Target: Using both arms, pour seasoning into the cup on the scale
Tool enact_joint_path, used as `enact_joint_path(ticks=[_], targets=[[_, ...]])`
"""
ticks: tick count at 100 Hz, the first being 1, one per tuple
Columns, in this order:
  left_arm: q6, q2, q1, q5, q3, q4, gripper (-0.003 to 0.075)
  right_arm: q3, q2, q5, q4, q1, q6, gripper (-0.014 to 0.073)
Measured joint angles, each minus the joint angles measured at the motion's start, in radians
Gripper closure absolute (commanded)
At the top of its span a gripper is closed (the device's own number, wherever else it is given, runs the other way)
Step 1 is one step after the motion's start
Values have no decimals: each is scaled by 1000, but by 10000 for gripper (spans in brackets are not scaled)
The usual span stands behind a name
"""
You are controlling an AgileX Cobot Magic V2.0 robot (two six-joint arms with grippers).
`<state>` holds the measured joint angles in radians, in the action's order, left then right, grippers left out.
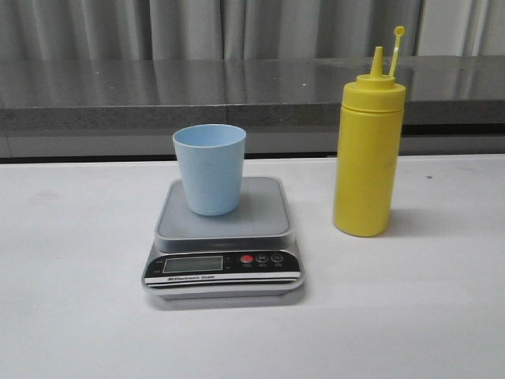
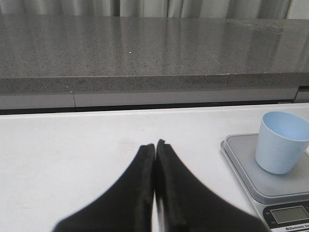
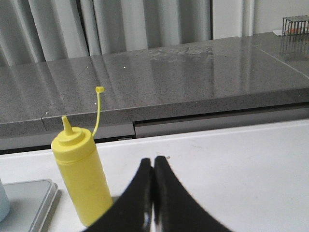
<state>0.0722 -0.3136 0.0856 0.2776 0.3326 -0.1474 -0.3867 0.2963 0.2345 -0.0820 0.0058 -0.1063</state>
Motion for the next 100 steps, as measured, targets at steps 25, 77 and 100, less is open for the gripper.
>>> enact_joint_path(ticks=[25,77,100], targets=[[0,0,0,0,0,0,740,-209,309,-7,0,0,0,661],[0,0,0,0,0,0,740,-240,753,-177,11,33,0,661],[0,0,0,0,0,0,740,-240,831,-201,41,147,0,657]])
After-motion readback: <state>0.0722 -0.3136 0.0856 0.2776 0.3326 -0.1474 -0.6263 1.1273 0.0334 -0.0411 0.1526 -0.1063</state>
